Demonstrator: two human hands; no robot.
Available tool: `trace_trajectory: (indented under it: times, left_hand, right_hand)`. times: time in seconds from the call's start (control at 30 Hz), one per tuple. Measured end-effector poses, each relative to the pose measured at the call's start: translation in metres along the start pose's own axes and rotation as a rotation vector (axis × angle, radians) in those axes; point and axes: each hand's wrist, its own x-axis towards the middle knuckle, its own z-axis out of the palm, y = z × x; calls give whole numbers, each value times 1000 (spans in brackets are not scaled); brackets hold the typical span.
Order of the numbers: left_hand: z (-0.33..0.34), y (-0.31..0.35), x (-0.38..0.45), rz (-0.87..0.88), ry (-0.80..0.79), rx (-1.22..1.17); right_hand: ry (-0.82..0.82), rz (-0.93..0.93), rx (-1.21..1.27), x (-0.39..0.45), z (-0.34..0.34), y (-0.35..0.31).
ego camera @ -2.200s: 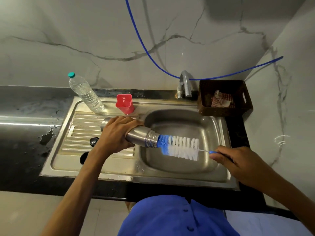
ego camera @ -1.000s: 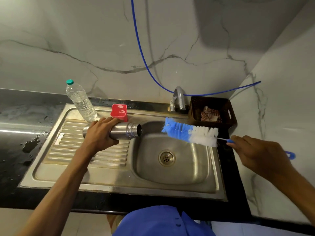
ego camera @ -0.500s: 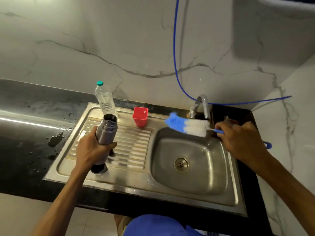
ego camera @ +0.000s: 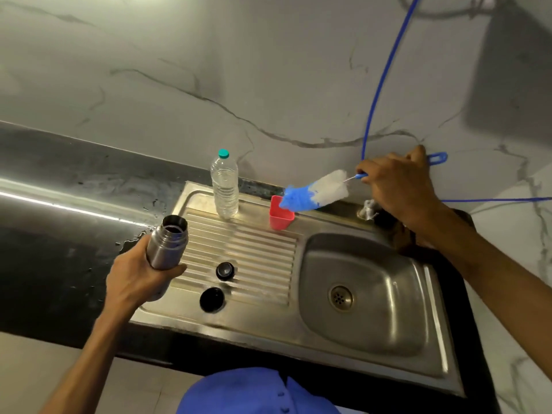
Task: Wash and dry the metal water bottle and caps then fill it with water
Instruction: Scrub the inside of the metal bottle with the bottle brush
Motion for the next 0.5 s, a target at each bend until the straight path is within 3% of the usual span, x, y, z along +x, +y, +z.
trace_trajectory:
  times: [0.5]
  left_hand:
    - [-32, -50, 57, 29, -156, -128]
  right_hand:
    - [-213, 12, -68, 64, 6, -61]
